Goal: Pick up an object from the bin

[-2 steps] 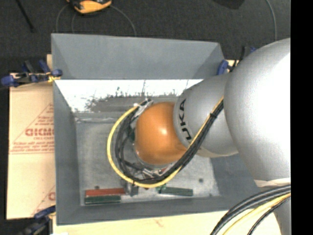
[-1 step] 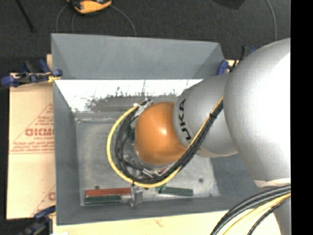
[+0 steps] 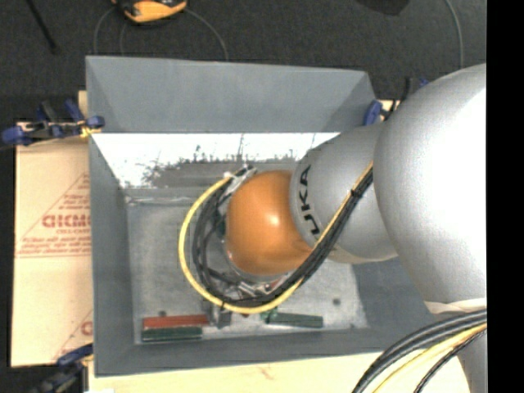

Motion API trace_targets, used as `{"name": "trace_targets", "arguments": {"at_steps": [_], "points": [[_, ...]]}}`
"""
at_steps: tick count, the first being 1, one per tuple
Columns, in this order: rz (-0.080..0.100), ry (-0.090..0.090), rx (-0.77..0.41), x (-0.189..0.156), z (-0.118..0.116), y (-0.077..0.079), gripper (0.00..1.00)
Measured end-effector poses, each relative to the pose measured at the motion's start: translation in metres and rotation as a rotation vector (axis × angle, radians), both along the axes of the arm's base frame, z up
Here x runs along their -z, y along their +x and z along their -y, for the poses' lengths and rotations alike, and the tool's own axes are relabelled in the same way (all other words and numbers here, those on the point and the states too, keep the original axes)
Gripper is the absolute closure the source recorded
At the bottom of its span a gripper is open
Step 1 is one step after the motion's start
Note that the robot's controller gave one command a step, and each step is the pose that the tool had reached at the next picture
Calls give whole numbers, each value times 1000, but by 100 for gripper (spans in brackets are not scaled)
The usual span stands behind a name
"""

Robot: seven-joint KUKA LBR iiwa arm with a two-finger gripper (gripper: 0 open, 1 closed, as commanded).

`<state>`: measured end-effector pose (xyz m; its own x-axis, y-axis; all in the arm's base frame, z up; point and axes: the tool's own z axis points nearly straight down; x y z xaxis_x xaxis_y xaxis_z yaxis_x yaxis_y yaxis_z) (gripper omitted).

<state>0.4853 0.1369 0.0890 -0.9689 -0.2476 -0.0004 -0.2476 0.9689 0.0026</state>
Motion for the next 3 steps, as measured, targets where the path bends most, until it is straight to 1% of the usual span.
{"name": "trace_targets", "arguments": {"at_steps": [1,2,3], "points": [[0,0,2,0,0,0,0],[0,0,3,0,0,0,100],[0,0,4,0,0,0,0]]}}
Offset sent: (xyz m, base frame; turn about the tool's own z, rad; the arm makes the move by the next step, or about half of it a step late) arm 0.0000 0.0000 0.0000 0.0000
